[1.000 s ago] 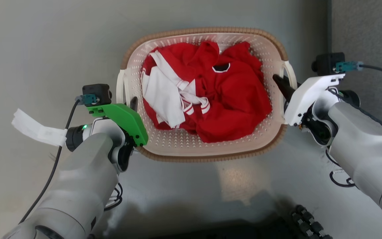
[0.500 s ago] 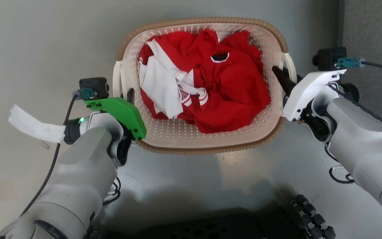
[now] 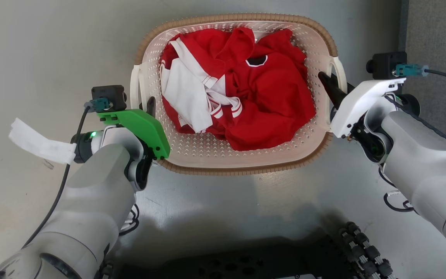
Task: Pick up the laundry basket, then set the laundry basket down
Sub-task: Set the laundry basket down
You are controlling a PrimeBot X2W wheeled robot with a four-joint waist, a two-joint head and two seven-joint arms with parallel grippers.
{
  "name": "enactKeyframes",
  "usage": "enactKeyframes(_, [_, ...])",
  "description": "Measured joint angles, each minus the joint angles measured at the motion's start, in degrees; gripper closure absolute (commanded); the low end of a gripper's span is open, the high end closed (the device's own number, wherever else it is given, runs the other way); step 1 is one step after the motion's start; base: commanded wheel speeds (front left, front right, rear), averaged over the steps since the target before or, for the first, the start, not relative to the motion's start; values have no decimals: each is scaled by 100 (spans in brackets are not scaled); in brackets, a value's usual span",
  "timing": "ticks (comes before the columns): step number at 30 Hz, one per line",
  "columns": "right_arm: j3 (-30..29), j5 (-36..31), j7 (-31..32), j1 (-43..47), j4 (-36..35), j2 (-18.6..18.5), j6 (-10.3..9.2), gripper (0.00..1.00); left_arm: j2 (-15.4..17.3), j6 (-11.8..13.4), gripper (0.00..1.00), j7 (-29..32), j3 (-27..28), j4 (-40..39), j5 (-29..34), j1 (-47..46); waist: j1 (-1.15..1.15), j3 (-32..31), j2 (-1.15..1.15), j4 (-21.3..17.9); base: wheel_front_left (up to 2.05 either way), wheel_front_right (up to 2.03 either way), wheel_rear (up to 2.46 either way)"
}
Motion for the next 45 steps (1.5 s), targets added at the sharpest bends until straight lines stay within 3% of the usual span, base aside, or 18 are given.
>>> enactKeyframes(1, [7, 9, -22, 0, 4, 2, 0, 78, 0, 0, 90, -5, -14, 7, -5, -1, 0, 0, 0, 0, 0, 0, 0])
enactKeyframes(2, [9, 22, -26, 0, 5, 4, 7, 73, 0, 0, 69, -5, -25, 15, -11, -1, 0, -1, 0, -1, 0, 0, 0])
enactKeyframes(3, [18, 38, -26, 0, 5, 8, 18, 55, 2, 0, 38, -8, -30, 25, -13, -1, 0, -3, 0, -2, 0, 0, 0])
enactKeyframes(4, [25, 45, -27, 0, 8, 15, 16, 9, 11, 0, 0, -21, -31, 40, -13, -3, 0, -6, 0, -4, 0, 0, 0])
enactKeyframes(5, [26, 49, -27, -1, 26, 15, 18, 0, 26, 1, 0, -49, -32, 47, -15, -7, 0, -10, 0, -5, 0, 0, 0])
enactKeyframes(29, [158, 330, -222, 9, 277, 92, 23, 0, 47, -9, 0, -165, -34, 288, -210, -14, 0, -575, 0, -41, 0, 0, 0])
enactKeyframes(45, [103, 456, -382, 386, 287, 34, 23, 0, 46, -311, 0, -214, 269, 222, -272, 273, -1, -1525, 0, -32, 0, 0, 0])
